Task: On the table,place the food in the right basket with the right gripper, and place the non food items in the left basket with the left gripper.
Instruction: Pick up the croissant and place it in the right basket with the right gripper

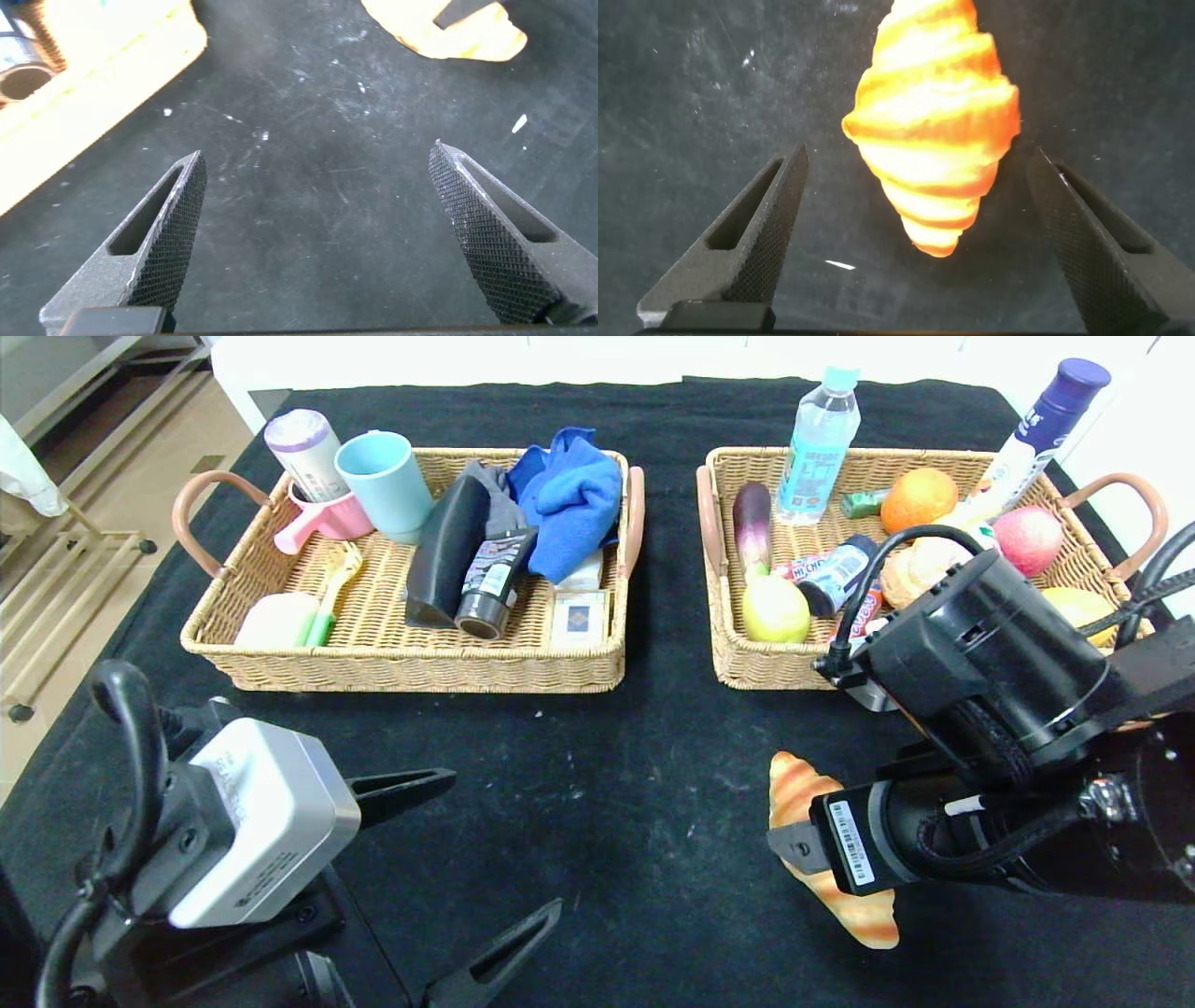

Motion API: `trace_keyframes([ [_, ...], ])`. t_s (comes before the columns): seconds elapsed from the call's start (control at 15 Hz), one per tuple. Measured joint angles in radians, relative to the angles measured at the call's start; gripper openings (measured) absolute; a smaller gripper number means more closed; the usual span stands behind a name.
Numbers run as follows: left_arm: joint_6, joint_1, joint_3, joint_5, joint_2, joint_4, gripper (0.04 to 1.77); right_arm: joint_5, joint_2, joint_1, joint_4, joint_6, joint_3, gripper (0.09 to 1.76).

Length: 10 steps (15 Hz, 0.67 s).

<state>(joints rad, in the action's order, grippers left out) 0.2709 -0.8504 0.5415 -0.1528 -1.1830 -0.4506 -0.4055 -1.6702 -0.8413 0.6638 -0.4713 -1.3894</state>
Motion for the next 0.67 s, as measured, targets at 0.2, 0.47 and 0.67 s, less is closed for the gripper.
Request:
trace_keyframes([
  [0.2, 0.002, 0.004, 0.003, 0.001, 0.021, 0.002, 1.72, -0.002, -0.017, 0.010, 0.000, 0.000, -0.002, 1.71],
  [0.47, 0.003, 0.004, 0.004, 0.002, 0.033, 0.005, 1.72, -0.024, -0.031, 0.013, 0.001, -0.001, -0.002, 1.71],
  [0.67, 0.013, 0.003, 0.003, 0.004, 0.041, 0.007, 1.72, -0.026, -0.047, 0.013, -0.004, -0.002, -0.002, 1.71],
])
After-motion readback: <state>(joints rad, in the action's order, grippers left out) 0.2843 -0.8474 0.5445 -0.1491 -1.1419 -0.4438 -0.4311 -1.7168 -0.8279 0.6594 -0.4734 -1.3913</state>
